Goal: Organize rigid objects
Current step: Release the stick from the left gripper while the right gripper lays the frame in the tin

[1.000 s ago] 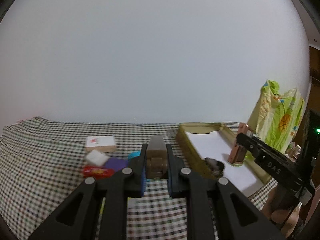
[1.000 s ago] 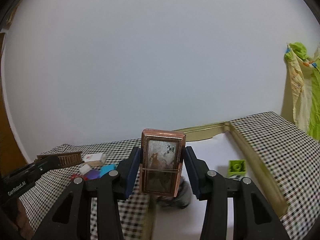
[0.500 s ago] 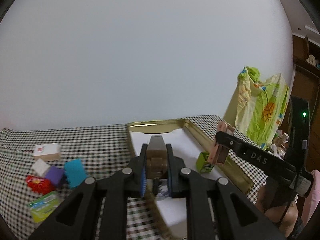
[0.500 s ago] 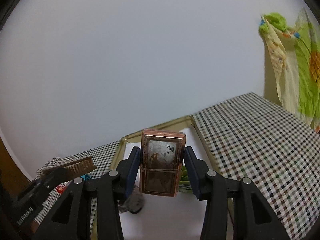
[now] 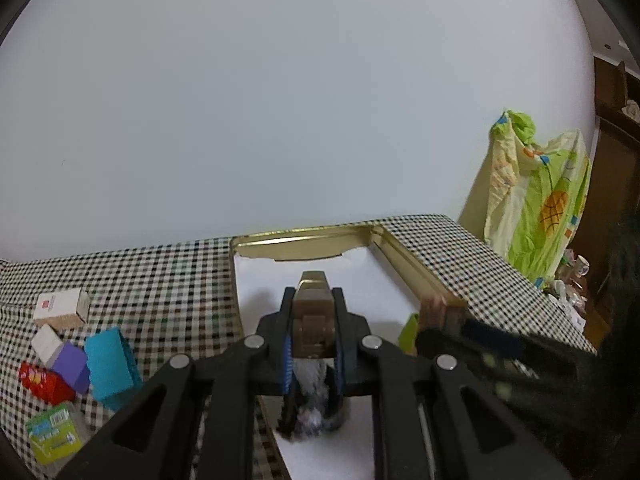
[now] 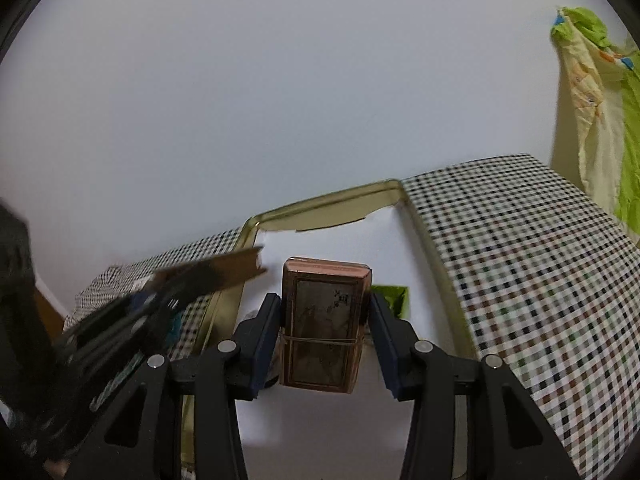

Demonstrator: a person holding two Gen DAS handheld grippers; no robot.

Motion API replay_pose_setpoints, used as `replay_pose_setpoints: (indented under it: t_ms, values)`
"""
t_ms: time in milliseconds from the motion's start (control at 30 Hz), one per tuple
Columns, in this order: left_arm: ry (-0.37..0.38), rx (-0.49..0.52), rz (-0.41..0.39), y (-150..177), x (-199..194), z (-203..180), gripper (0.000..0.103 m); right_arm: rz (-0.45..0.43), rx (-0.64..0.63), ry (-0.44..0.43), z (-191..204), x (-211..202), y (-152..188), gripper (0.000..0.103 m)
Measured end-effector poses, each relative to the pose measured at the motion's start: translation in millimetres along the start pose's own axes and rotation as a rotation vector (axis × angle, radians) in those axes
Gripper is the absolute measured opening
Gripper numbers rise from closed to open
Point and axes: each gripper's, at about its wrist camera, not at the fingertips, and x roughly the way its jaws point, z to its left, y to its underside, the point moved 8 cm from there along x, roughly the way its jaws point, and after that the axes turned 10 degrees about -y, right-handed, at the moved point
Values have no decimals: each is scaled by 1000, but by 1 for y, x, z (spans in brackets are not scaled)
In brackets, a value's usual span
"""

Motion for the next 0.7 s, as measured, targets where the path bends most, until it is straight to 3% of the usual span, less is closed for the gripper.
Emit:
replay_pose_setpoints:
  t_ms: [167, 400, 600, 633, 700]
  values:
    - [-16, 6, 12, -11, 14, 2, 13, 40, -33, 9, 6, 8, 10, 48]
    - [-22, 16, 88, -8, 38, 2, 13, 127, -35, 19, 4, 18, 21, 48]
    - [-54, 10, 144, 0, 53, 7, 15, 137, -33, 30, 4, 25, 24, 49]
    - [-68, 10, 156, 2, 55, 9, 19, 140, -23, 24, 4, 26, 24, 49]
    - [-78, -5, 180, 4, 58, 14, 39, 149, 1, 3, 3, 27, 25, 56]
